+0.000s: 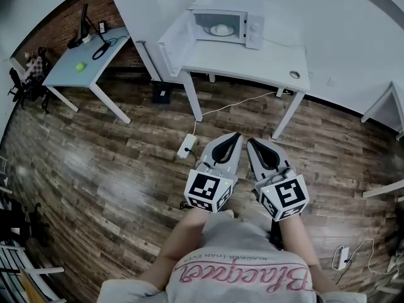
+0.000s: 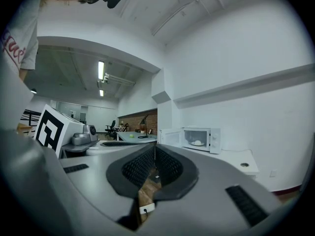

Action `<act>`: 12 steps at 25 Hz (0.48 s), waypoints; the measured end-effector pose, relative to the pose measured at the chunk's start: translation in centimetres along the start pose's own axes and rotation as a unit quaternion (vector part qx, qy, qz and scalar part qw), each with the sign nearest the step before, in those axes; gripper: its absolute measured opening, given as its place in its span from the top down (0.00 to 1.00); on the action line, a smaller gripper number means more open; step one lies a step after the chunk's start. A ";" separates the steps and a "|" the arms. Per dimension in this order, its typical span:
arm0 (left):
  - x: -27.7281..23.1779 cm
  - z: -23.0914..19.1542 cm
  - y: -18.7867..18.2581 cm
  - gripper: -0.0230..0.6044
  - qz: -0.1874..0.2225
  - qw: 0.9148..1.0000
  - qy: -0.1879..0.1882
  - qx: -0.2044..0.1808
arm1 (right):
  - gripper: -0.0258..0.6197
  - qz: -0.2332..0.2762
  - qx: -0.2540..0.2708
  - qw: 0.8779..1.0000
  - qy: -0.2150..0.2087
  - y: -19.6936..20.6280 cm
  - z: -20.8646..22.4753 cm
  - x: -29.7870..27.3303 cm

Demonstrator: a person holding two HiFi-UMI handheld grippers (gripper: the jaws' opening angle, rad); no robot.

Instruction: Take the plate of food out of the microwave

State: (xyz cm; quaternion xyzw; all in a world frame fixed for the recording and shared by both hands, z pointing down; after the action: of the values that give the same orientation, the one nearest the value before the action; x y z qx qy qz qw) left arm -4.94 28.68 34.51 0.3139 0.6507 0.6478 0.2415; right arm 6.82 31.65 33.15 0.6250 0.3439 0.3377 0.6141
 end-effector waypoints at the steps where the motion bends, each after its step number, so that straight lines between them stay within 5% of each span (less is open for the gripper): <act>1: -0.1 -0.1 0.0 0.95 0.001 1.000 0.001 0.000 | 0.93 0.001 0.000 1.000 -0.001 0.0 0.1 -0.2; 12: -1.4 -2.4 0.7 0.95 0.003 1.000 0.019 0.018 | 0.93 0.003 -0.012 1.000 -0.001 0.7 1.0 -2.7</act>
State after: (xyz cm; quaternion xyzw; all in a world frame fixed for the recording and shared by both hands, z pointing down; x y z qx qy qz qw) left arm -5.68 25.96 35.17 0.3080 0.6656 0.6427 0.2213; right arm 6.27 28.86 33.81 0.6188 0.3372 0.3435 0.6208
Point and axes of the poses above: the fingertips, and each gripper's own axes: x backward along the fingers, z to its right, y out of its underside, the point moved 8 cm from there along x, backward along the fingers, and after that the axes turned 2 degrees about z, right-handed, at the moved point
